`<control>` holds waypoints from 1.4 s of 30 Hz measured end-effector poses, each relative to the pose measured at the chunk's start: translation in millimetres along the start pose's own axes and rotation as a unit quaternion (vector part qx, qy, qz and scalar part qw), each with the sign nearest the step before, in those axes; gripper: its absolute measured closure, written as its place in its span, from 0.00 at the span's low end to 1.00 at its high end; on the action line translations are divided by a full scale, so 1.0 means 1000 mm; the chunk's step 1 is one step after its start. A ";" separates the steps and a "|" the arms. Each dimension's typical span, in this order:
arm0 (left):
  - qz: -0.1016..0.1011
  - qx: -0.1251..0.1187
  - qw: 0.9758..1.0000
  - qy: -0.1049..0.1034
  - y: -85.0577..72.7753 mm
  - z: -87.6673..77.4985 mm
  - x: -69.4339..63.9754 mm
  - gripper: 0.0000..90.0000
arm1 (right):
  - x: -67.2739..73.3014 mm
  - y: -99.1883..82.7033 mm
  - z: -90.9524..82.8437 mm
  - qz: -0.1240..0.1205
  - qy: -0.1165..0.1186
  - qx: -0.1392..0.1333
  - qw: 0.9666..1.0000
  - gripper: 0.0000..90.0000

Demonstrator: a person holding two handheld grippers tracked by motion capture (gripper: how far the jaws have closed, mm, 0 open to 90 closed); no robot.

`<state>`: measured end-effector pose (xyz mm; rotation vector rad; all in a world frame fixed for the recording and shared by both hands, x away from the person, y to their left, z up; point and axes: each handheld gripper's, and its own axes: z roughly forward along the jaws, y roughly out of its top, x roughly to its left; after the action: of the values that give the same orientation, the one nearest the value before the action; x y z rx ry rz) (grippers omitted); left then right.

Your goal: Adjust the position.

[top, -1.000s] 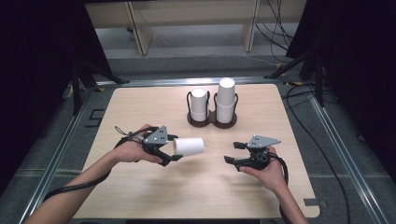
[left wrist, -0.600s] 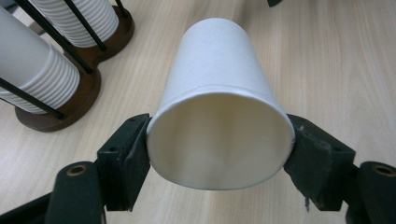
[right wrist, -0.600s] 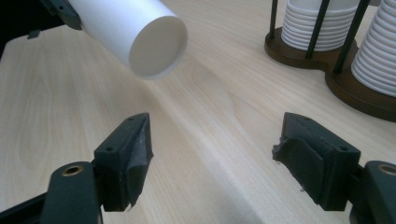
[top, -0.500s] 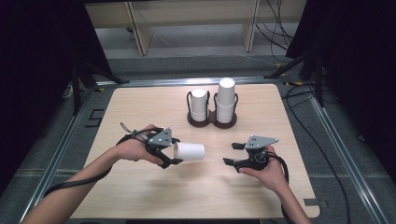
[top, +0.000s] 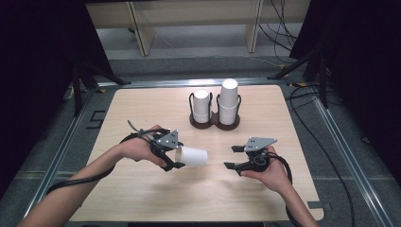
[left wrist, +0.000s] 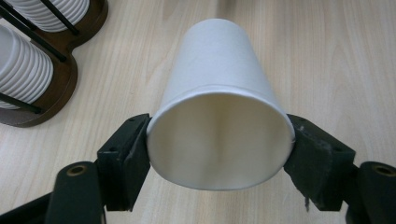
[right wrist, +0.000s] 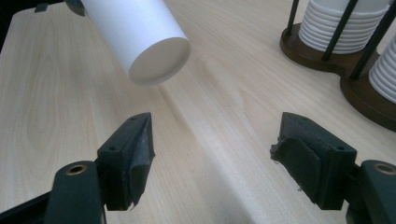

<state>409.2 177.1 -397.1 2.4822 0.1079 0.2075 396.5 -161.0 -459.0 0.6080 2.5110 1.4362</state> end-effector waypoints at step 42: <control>0.027 0.064 0.997 -0.029 0.019 0.005 -0.006 0.30 | 0.011 0.031 0.016 -0.063 0.070 0.060 0.994 0.32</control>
<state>405.0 158.6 -389.8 2.6181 0.0303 0.1558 400.6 -129.8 -440.0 0.3727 2.7044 1.3353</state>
